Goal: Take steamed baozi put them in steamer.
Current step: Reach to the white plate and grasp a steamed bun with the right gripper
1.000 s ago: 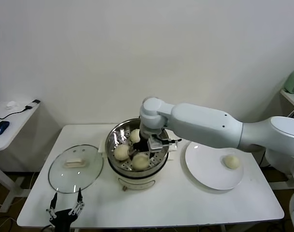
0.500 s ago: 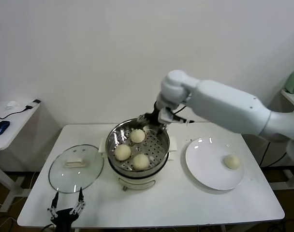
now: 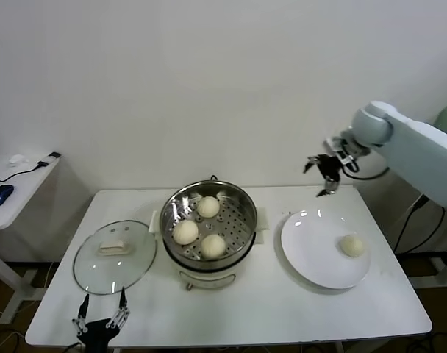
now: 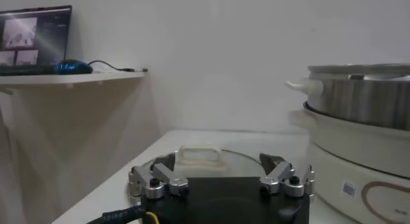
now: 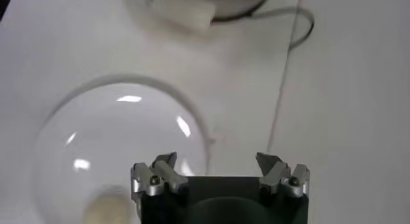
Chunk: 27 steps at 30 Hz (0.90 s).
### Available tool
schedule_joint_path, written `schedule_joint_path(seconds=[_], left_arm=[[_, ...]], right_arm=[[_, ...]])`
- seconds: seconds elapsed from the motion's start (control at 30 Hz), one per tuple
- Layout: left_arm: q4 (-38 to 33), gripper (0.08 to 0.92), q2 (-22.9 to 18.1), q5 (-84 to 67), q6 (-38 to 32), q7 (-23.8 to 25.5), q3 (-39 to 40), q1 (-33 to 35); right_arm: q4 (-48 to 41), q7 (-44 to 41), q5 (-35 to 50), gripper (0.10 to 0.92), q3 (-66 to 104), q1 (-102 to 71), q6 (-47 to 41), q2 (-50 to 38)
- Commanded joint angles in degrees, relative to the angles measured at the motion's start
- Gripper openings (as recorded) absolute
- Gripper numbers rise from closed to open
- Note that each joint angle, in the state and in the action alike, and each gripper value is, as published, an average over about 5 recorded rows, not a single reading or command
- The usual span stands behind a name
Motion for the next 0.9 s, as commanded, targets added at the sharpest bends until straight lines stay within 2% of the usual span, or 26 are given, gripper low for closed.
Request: schedule_joint_path(seconds=[0.03,0.27,0.9], left_arm=[[0.39,0.823,0.04,0.24,0.15,0.03,0.35,-0.1],[0.7,0.823,0.39,0.47,-0.06,-0.36,-0.13,0.0],[0.67,0.823,0.4,1.06,-0.59,-0.46,-0.48,0.78]], right_arm=[[-2.34,1.19,1.31,0.823,2.98,-13.44,-6.52,-10.0],[-4.0,4.54,-1.99,0.823,5.89,-18.01,-5.52,-7.47],[-11.62,6.13,-8.8,0.823,10.06,-21.26,-4.76,-0.1]])
